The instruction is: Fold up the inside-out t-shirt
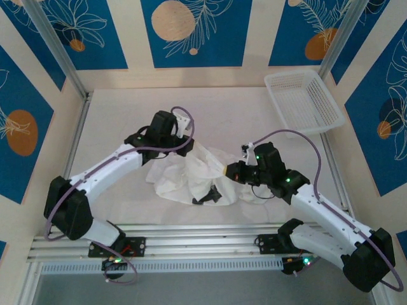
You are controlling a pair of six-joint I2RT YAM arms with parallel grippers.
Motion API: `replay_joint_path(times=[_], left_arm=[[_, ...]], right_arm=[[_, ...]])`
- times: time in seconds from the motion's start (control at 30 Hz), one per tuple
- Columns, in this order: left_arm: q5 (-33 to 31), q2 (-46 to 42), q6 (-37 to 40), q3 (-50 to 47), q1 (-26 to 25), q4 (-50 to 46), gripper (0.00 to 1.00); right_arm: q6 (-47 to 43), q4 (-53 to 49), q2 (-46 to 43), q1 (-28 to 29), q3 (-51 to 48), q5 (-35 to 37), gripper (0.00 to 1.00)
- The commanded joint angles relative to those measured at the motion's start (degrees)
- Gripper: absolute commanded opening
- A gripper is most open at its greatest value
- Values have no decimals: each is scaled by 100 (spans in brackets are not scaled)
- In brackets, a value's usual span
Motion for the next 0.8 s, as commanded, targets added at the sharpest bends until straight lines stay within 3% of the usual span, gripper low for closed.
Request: replay_joint_path(times=[0.0,0.1,0.17,0.27,0.37,0.57,0.77], left_arm=[[940,-337,-72,359,155,-261,0],[1422,-394,-98,355,157,-333,0],[1865,-384,-71,347,138,-342,0],[1918,-357,46,373,68,-529,0],[1852,-373,103,387,41,-642,0],[1670,-414,72,421,31,-681,0],[1467,-424,20,462,31,-796,0]], right_arm=[[96,-1473,165,-100,13,1085,0],[-328,-1496,332,-104,313,1012,11],[-907,-1365,422,15,735,766,27],[-1612,-1032,429,156,1168,548,47],[-2420,-463,491,274,1392,102,77],[-2922,11,1502,628,2128,-874,76],[-2833,148,2233,1177,2370,232,71]])
